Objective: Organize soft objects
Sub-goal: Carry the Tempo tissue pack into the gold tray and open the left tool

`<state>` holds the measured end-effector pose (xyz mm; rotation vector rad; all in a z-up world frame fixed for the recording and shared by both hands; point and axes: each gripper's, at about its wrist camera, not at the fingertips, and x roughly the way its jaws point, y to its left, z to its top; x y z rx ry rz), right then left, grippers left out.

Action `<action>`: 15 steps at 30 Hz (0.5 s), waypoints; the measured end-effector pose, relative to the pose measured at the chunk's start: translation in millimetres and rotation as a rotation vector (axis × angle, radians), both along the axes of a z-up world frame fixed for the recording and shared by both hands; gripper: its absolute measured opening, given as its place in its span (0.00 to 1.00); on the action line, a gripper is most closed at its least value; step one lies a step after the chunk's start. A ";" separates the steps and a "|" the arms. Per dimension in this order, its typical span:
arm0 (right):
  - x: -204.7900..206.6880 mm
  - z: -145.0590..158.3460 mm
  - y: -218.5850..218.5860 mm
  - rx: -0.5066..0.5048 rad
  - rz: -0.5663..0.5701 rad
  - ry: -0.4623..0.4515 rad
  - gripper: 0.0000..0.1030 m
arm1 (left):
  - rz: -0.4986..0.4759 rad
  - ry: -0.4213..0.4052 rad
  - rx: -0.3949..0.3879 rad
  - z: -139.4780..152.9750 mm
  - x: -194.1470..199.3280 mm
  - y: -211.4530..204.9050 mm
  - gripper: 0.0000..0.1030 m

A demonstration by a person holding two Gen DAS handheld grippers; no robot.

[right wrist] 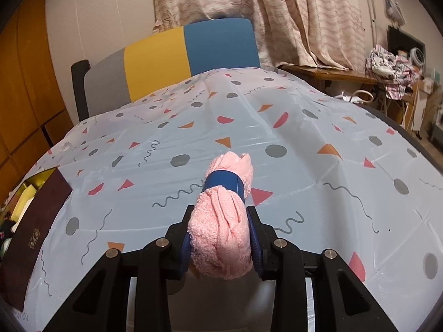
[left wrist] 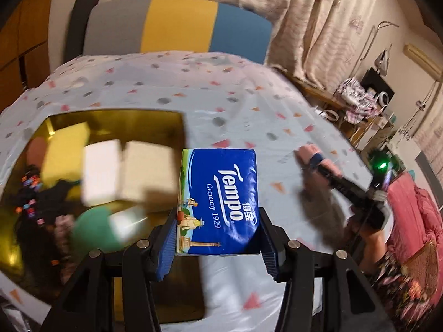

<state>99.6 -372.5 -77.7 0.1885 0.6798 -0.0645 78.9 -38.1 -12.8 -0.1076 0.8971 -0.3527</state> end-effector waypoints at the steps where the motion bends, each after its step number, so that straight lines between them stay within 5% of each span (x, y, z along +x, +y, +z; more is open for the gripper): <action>1: -0.5 1.5 2.0 -0.004 0.004 0.000 0.34 | 0.007 0.004 0.015 -2.3 -0.9 7.2 0.51; 12: -8.8 19.0 23.0 0.036 0.017 0.005 0.34 | -0.047 0.134 0.055 -40.4 -3.8 41.4 0.52; 15: -14.9 28.1 36.1 0.054 0.039 -0.013 0.34 | -0.060 0.108 0.034 -37.2 -8.8 46.5 0.63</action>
